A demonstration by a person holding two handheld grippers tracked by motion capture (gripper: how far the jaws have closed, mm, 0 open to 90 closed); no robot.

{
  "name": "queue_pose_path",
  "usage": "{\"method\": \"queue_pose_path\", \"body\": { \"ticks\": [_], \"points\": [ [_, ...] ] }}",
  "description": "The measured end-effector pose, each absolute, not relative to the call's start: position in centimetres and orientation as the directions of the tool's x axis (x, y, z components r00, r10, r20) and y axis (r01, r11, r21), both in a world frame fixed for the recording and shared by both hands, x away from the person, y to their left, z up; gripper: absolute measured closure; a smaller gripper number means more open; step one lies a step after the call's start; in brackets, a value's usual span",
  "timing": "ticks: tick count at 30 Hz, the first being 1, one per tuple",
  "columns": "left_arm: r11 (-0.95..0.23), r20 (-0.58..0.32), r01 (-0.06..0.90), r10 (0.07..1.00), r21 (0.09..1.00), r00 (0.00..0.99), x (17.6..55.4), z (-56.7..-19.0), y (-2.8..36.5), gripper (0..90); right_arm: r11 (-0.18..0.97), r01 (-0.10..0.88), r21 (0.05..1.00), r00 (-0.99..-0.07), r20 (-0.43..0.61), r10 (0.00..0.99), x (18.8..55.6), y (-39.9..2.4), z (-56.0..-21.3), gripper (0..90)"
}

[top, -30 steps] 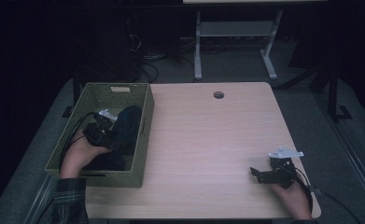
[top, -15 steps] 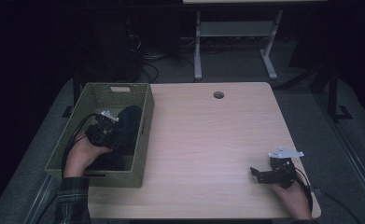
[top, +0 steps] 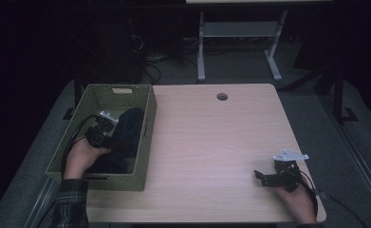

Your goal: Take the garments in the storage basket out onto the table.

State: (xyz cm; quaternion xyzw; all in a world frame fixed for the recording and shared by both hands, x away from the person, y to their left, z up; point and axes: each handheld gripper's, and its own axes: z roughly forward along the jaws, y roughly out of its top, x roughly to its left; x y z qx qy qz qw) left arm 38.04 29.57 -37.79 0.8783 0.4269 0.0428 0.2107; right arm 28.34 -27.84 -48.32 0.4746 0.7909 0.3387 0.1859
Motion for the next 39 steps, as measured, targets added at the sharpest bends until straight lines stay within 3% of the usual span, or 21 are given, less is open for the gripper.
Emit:
{"method": "queue_pose_path", "body": {
  "ticks": [39],
  "points": [
    [-0.485, -0.07, 0.7, 0.794, 0.524, 0.603, 37.1, -28.6, 31.1, 76.5, 0.323, 0.624, 0.711, -0.482, 0.025, 0.876, 28.3, -27.9, -48.3, 5.9]
  ]
}}
